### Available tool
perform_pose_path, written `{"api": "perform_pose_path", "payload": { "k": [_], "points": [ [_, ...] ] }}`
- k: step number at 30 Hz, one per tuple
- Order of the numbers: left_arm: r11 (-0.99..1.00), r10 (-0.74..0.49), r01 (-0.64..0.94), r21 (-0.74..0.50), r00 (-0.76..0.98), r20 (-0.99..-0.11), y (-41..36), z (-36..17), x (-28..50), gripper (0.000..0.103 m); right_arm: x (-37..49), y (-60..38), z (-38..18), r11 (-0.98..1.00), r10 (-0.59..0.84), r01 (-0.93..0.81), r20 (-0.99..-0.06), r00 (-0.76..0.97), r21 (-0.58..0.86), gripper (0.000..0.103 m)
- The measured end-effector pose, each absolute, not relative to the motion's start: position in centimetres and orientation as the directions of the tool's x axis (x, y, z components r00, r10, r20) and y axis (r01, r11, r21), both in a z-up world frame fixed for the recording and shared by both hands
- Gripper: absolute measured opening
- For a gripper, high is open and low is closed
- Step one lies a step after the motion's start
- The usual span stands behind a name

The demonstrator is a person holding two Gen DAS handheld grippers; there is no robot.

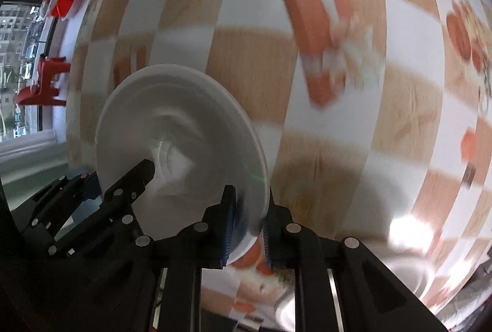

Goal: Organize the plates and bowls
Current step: 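Lift the white plate with both grippers and carry it over the white stack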

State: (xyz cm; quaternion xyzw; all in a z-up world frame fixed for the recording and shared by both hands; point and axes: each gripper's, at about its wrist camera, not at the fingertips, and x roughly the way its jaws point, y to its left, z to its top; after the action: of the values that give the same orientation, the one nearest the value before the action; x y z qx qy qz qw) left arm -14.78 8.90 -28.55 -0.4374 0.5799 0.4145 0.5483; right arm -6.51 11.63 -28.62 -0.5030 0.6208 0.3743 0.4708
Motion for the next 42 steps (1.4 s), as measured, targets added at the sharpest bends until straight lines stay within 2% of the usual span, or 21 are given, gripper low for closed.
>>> {"api": "perform_pose_path", "payload": {
  "k": [8, 20, 32, 42],
  "points": [
    [0.304, -0.037, -0.952, -0.026, 0.015, -0.999, 7.4, -27.7, -14.3, 0.029, -7.9, 7.9, -28.1, 0.232, -0.286, -0.973, -0.955, -0.079, 0.011, 0.020],
    [0.382, 0.036, -0.922, -0.059, 0.079, -0.996, 7.1, -21.0, -12.3, 0.030, -7.0, 7.5, -23.1, 0.277, -0.197, -0.961, -0.979, -0.061, 0.004, 0.020],
    [0.623, -0.026, -0.772, -0.123, 0.136, -0.990, 3.4, -20.9, -3.9, 0.036, -0.1, 1.6, -17.4, 0.460, -0.143, -0.885, -0.990, 0.006, -0.072, 0.020],
    [0.695, -0.067, -0.710, -0.115, 0.096, -0.993, 1.6, -22.9, -0.1, 0.036, 3.7, -2.3, -17.1, 0.569, -0.159, -0.815, -0.987, 0.022, -0.110, 0.020]
  ]
}}
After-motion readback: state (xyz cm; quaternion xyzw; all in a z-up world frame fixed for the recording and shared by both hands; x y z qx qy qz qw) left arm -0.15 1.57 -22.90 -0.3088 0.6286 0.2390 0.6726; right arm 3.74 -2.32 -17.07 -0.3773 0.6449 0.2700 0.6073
